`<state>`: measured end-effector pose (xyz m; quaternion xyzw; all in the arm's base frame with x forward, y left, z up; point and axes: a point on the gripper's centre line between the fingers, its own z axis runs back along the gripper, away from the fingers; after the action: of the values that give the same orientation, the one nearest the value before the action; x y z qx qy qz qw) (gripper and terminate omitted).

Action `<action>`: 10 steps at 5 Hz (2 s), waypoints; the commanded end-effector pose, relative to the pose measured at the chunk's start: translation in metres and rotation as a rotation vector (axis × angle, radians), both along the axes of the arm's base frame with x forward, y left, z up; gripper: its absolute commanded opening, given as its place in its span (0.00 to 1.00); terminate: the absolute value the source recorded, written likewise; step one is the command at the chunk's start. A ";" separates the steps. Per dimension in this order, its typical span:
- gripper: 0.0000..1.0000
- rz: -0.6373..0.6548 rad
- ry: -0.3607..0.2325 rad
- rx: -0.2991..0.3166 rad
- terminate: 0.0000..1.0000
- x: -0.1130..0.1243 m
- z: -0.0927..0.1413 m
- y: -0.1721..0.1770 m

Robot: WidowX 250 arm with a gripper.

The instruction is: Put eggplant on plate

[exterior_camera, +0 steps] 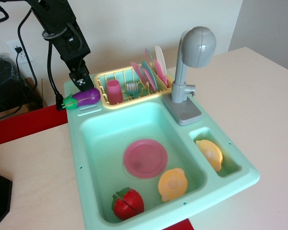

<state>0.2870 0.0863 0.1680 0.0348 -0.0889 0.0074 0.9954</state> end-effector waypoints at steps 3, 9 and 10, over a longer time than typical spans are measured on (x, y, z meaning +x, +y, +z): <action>1.00 0.012 0.033 0.017 0.00 0.005 -0.014 -0.005; 0.00 0.004 -0.006 0.075 0.00 0.022 -0.042 -0.009; 0.00 -0.044 -0.053 0.058 0.00 0.046 -0.025 -0.028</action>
<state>0.3435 0.0372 0.1356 0.0475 -0.0997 -0.0403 0.9931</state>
